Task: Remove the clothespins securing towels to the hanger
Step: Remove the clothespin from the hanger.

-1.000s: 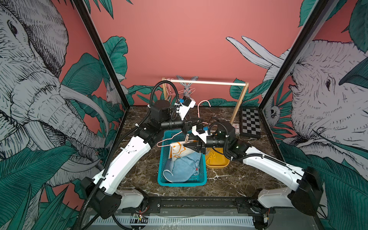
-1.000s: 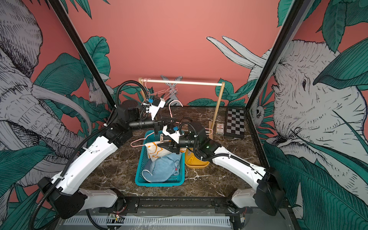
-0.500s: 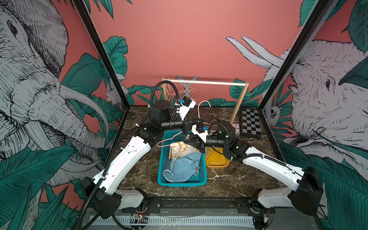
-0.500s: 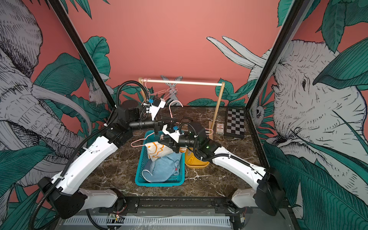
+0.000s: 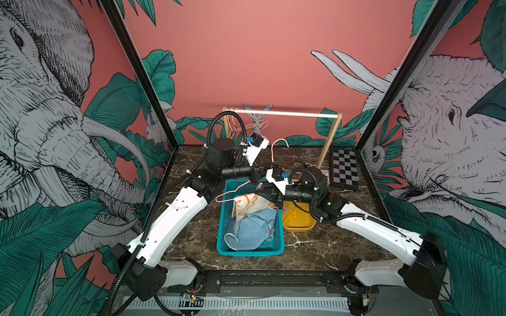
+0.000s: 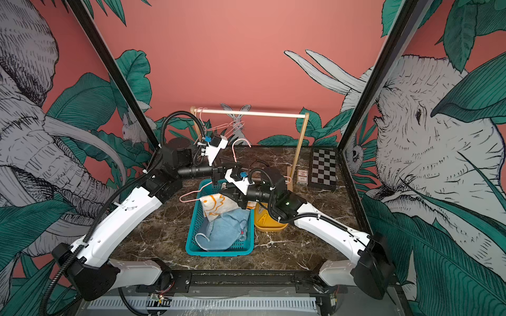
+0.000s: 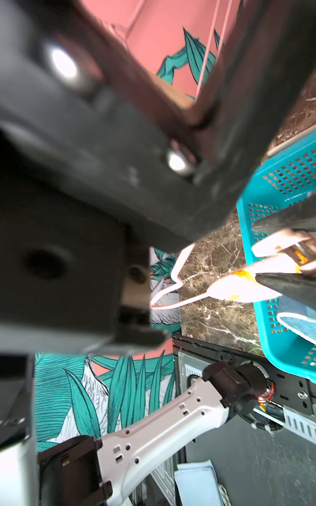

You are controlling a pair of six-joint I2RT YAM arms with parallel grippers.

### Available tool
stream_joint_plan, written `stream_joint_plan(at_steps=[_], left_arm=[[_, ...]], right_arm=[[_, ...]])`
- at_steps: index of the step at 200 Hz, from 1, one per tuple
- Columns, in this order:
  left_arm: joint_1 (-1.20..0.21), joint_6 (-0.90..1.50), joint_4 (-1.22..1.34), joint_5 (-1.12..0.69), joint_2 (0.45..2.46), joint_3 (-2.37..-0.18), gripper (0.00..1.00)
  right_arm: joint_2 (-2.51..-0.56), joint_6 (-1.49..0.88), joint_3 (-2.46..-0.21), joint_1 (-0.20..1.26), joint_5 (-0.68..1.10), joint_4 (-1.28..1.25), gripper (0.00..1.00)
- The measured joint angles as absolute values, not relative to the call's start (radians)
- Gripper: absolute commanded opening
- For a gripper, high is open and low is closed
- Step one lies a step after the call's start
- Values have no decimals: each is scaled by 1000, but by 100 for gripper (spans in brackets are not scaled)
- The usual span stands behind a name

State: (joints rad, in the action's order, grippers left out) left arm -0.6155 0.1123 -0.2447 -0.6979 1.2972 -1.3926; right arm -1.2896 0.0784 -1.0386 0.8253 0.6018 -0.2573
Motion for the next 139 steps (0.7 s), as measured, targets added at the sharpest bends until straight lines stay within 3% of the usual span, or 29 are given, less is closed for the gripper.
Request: stream_joint_plan(at_steps=[139], left_arm=[[-616, 67, -307, -623, 1268, -1393, 0]], right_arm=[[-1139, 73, -921, 825, 481, -264, 12]])
